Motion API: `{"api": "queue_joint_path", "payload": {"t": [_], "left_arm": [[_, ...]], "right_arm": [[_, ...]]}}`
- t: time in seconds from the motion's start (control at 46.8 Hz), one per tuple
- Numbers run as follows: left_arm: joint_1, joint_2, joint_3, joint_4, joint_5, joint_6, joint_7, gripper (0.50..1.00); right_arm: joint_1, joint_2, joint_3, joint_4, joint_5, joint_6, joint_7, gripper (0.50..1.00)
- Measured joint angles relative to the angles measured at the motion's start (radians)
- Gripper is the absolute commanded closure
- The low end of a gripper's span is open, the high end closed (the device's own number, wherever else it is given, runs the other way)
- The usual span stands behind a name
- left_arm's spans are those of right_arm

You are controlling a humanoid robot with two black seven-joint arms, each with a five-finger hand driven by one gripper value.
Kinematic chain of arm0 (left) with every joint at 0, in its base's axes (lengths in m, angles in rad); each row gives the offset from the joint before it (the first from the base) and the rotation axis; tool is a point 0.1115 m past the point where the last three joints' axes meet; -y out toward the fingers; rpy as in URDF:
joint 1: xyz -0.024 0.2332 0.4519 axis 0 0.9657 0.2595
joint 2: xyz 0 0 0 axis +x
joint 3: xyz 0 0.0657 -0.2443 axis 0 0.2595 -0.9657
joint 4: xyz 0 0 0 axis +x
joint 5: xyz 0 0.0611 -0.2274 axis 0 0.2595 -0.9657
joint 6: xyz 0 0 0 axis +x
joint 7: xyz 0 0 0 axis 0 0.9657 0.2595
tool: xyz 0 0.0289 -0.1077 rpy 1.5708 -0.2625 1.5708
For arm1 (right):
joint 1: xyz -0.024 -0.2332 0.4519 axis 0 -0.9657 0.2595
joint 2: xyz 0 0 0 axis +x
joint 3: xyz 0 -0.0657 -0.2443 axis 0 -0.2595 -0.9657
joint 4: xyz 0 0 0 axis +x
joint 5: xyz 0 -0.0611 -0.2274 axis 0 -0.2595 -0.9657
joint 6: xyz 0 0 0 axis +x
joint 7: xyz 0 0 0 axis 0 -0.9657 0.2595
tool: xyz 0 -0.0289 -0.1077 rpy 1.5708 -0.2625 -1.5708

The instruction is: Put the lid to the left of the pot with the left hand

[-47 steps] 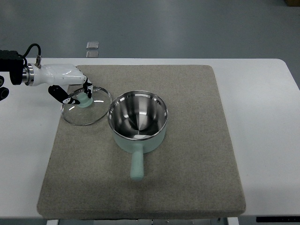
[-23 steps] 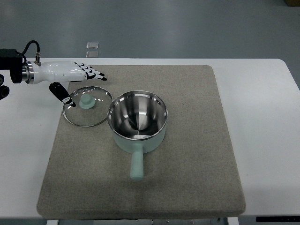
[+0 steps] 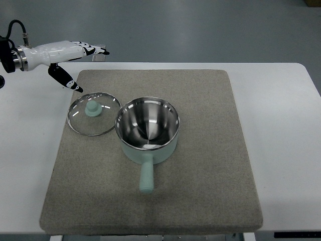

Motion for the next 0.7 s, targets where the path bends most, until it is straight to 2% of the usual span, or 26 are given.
{"api": "queue_joint_path", "payload": {"t": [0.214, 0.406, 0.513, 0.705], "left_arm": [[0.003, -0.071, 0.001, 0.128, -0.111, 0.013, 0.0, 0.506], [0.036, -0.201, 0.011, 0.317, -0.254, 0.161, 0.0, 0.504], [0.062, -0.236, 0.006, 0.351, -0.355, 0.191, 0.0, 0.504], [0.08, -0.248, 0.005, 0.355, -0.489, 0.195, 0.0, 0.504]], "right_arm": [[0.0, 0.0, 0.0, 0.0, 0.0, 0.0, 0.0, 0.576], [0.0, 0.0, 0.0, 0.0, 0.0, 0.0, 0.0, 0.576], [0.0, 0.0, 0.0, -0.001, 0.0, 0.0, 0.0, 0.576], [0.0, 0.0, 0.0, 0.0, 0.0, 0.0, 0.0, 0.576]]}}
